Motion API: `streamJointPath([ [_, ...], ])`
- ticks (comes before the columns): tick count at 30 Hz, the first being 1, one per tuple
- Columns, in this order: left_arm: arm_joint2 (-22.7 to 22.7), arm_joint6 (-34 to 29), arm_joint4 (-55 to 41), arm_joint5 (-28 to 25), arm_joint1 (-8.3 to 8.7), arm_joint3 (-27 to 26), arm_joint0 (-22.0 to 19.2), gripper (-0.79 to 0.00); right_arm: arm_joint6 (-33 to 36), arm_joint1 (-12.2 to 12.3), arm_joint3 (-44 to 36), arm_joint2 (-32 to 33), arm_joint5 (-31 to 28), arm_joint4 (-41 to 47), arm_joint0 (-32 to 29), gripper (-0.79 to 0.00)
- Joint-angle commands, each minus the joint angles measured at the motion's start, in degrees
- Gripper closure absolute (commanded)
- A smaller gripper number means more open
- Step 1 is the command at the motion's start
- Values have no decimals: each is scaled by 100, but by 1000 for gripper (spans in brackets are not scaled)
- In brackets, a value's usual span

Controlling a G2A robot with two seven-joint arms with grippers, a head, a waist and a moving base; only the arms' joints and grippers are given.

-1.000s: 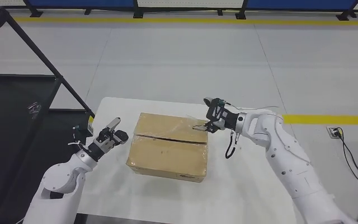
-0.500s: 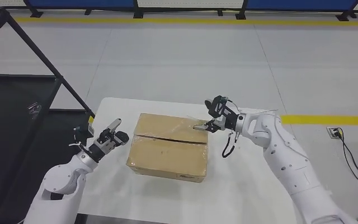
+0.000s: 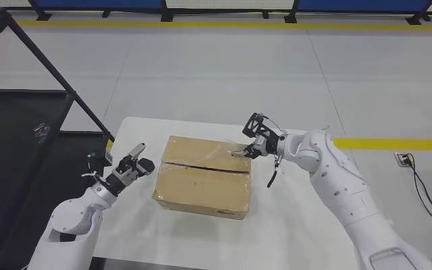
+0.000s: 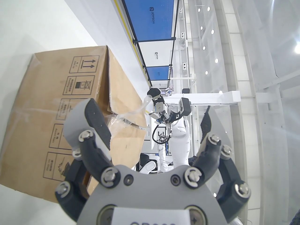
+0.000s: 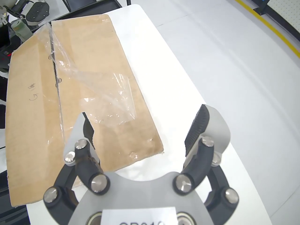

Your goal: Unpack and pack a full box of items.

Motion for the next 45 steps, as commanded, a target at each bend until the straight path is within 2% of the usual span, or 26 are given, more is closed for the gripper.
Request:
streamJointPath([
  [1, -4, 0, -6, -5, 3, 5, 7, -785, 19, -25, 79, -48, -15, 46, 51, -745],
  [2, -6, -2, -7, -9, 4, 7, 10, -785, 28, -40, 125, -74, -11, 68, 75, -696],
  [4, -9, 3, -18, -13, 6, 14, 14, -785, 29, -67, 214, -115, 3, 109, 130, -674],
  [8, -16, 17, -30, -31, 10, 16, 25, -785, -21, -110, 380, -182, -13, 154, 212, -517],
  [14, -44, 42, -50, -62, 18, 21, 56, -785, 43, -188, 620, -341, -224, 218, 362, -468],
  [21, -47, 55, -65, -52, 24, 29, 65, -785, 126, -268, 794, -516, -405, 208, 504, -474],
  [23, -45, 60, -68, -65, 25, 26, 65, -785, 113, -290, 841, -555, -402, 199, 534, -437],
  [24, -42, 58, -76, -70, 25, 26, 66, -785, 99, -301, 860, -574, -401, 188, 548, -369],
  [25, -41, 58, -78, -72, 26, 24, 66, -785, 82, -311, 880, -590, -391, 174, 563, -342],
  [32, -55, 54, -87, -72, 34, 8, 86, -785, -373, -326, 845, -639, -298, -175, 592, -9],
  [40, -46, 43, -76, -61, 42, -14, 79, -785, -1125, -211, 508, -543, -250, -847, 406, 0],
  [45, 15, 23, -39, -28, 42, 32, 45, -785, -1684, -85, 198, -391, -485, -1225, 213, 0],
])
